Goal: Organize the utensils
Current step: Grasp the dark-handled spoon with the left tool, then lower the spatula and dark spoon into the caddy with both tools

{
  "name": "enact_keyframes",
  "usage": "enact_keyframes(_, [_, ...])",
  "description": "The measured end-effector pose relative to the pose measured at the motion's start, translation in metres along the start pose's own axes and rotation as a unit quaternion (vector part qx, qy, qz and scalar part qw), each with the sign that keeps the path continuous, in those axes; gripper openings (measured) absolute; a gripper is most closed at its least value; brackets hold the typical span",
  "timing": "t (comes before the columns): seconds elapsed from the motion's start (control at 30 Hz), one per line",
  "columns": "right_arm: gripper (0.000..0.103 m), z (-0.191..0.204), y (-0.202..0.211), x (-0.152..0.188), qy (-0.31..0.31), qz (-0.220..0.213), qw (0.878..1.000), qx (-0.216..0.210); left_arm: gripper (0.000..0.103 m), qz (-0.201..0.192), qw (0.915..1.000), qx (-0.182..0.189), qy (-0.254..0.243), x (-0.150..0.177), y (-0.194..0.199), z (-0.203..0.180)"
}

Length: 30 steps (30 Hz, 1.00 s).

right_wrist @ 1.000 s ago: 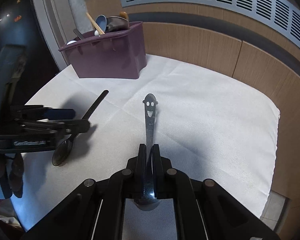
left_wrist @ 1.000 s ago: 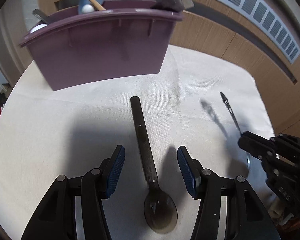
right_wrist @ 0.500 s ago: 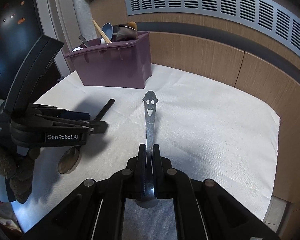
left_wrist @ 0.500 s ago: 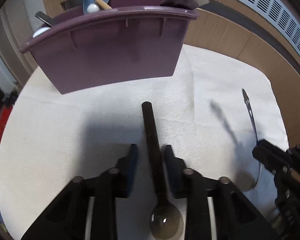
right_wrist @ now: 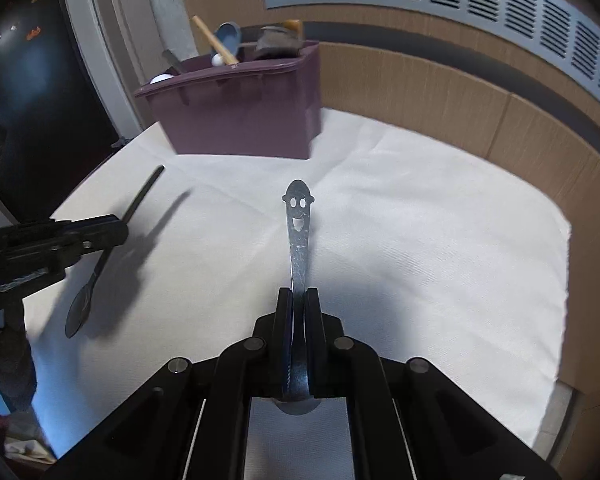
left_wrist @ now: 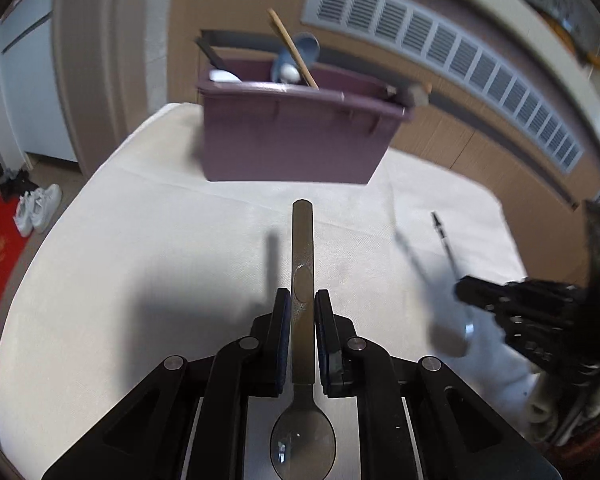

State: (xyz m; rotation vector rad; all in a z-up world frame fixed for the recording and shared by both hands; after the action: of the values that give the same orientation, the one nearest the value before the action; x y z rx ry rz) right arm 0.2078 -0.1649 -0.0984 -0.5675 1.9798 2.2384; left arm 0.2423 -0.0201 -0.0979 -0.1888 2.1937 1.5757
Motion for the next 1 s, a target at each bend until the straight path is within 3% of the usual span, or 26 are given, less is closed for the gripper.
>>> enact_keyframes(0.2, [0.005, 0.027, 0.013, -0.012, 0.015, -0.031, 0.999, -0.017, 0.012, -0.045, 0.9985, 0.026, 0.016, -0.009, 0.032, 0.015])
enact_keyframes(0.33, [0.005, 0.030, 0.043, -0.033, 0.016, -0.082, 0.996, -0.024, 0.012, -0.113, 0.9917, 0.060, 0.013, -0.053, 0.082, 0.007])
enact_keyframes(0.43, [0.005, 0.032, 0.096, -0.070, 0.017, -0.157, 0.987, -0.037, 0.012, -0.195, 0.9780, 0.074, -0.003, -0.102, 0.141, -0.004])
enact_keyframes(0.5, [0.005, 0.034, 0.146, -0.107, 0.023, -0.225, 0.974, -0.032, 0.012, -0.263, 0.9620, 0.075, -0.008, -0.135, 0.181, -0.007])
enact_keyframes(0.57, [0.005, 0.035, 0.177, -0.137, 0.024, -0.260, 0.965, -0.036, 0.012, -0.318, 0.9442, 0.084, -0.009, -0.161, 0.208, -0.008])
enact_keyframes(0.67, [0.005, 0.030, 0.195, -0.173, 0.017, -0.286, 0.957, -0.043, 0.012, -0.368, 0.9257, 0.087, -0.003, -0.188, 0.216, -0.002])
enact_keyframes(0.73, [0.005, 0.025, 0.191, -0.192, 0.014, -0.291, 0.956, -0.039, 0.012, -0.372, 0.9244, 0.084, 0.005, -0.202, 0.203, 0.003])
enact_keyframes(0.9, [0.005, 0.015, 0.156, -0.210, 0.013, -0.269, 0.963, -0.028, 0.012, -0.322, 0.9436, 0.074, 0.021, -0.228, 0.139, 0.013])
enact_keyframes(1.0, [0.005, 0.010, 0.135, -0.212, 0.017, -0.253, 0.967, -0.027, 0.012, -0.317, 0.9455, 0.068, 0.030, -0.229, 0.117, 0.017])
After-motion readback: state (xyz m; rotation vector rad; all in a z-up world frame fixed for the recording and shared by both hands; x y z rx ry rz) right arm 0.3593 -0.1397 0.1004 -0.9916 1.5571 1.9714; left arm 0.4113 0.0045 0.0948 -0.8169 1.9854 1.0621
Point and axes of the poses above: each gripper's, at about its wrist camera, not at the fingertips, and y roughly against the way its jaws point, z to its left, x to its underside, the point moved 10 cm from there along -y, roughly the way its jaws point, and after that the axes turned 15 degrees about z, right-handed, at the moved point
